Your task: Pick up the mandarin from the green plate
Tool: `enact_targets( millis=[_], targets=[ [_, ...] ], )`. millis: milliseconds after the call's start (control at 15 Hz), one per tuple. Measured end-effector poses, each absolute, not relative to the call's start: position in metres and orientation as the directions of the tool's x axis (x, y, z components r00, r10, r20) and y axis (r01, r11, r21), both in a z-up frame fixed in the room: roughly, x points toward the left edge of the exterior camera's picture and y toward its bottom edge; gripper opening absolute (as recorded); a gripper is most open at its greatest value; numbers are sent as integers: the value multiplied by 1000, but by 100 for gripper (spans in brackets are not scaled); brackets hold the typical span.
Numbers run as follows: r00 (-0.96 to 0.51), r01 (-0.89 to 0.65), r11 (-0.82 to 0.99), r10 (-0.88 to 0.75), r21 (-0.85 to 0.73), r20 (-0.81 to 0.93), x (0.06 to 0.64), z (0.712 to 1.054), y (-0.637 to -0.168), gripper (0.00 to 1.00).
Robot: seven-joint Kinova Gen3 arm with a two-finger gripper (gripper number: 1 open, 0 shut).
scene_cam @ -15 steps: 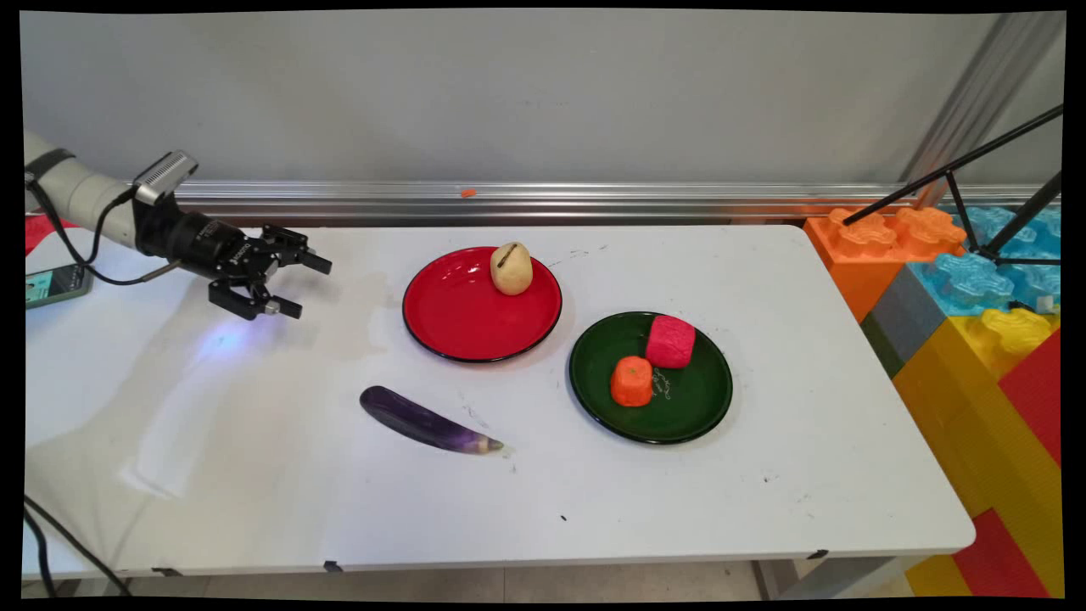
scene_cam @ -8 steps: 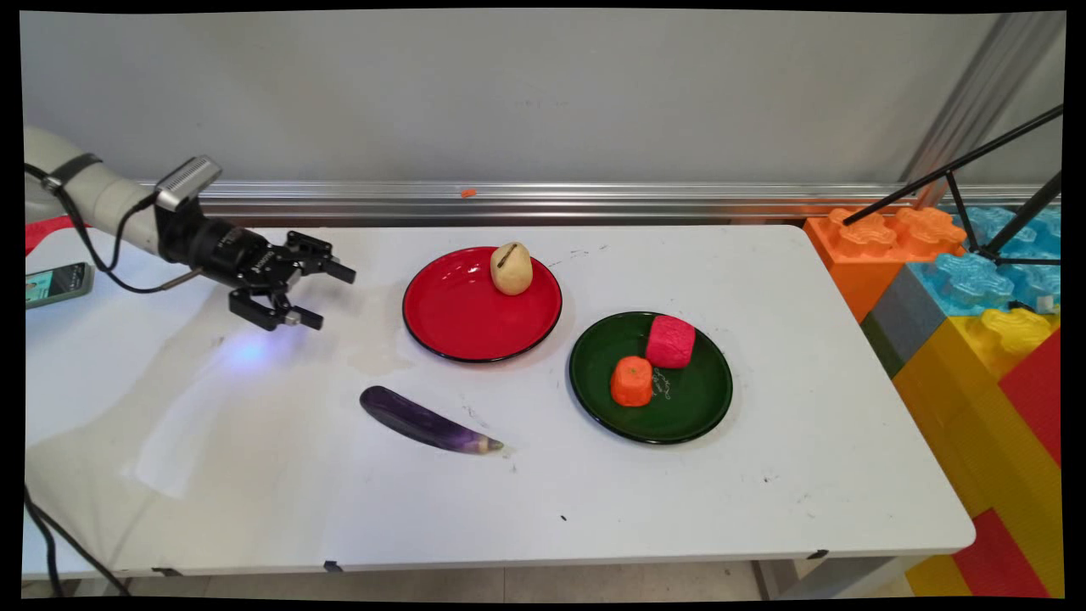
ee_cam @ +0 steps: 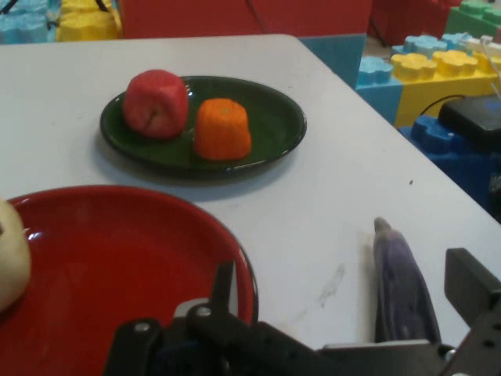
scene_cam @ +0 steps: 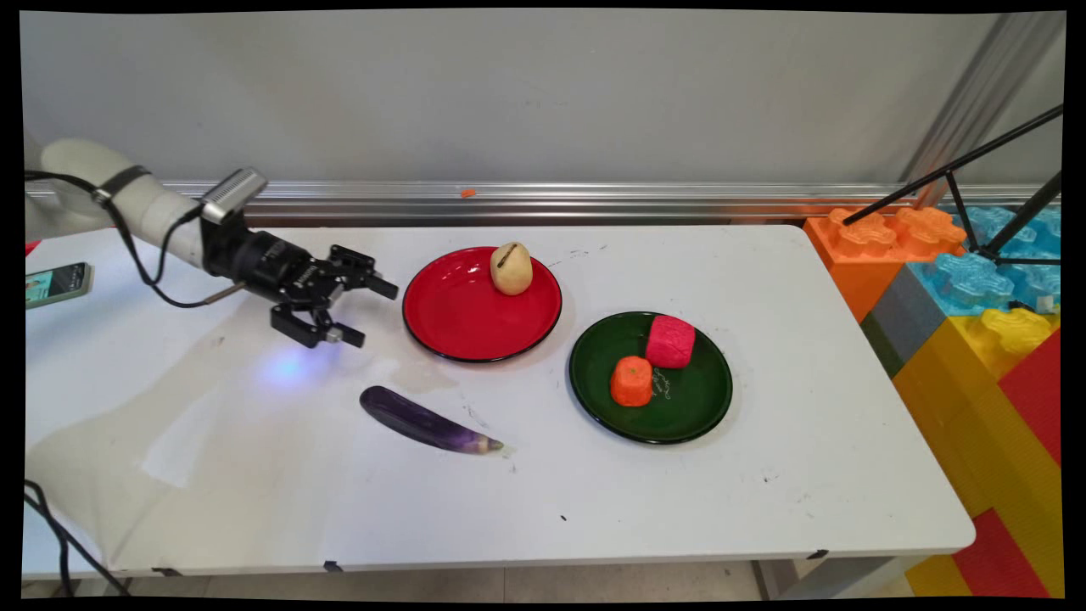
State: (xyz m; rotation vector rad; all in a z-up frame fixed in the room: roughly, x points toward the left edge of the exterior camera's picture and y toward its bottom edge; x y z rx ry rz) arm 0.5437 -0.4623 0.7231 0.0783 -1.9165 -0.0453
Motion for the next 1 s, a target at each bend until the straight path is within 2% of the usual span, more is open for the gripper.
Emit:
enact_targets(
  millis=[1000],
  targets=[
    [-302,-18,996,-91,90,949,447,704,-485,100]
  ],
)
